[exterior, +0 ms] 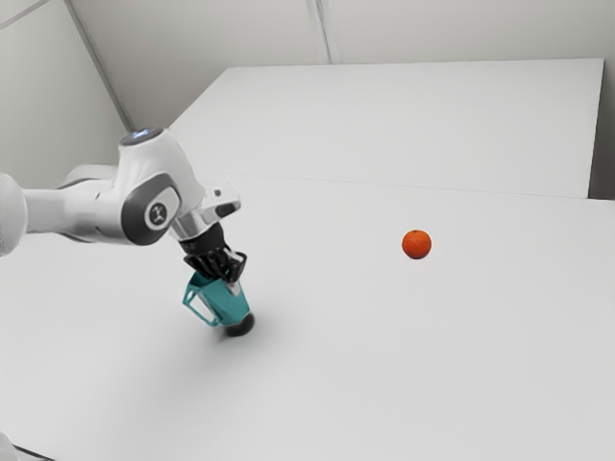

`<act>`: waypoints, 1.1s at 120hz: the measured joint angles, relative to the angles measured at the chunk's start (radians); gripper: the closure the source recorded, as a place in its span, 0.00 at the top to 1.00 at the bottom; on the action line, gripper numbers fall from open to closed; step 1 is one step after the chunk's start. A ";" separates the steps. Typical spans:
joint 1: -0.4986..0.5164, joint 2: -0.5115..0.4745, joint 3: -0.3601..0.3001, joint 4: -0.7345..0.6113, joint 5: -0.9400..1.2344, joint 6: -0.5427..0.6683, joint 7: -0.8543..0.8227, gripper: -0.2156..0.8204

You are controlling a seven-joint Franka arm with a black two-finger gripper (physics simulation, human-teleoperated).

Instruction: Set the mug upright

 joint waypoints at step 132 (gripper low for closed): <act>-0.027 0.071 -0.003 0.185 0.090 -0.098 -0.091 0.71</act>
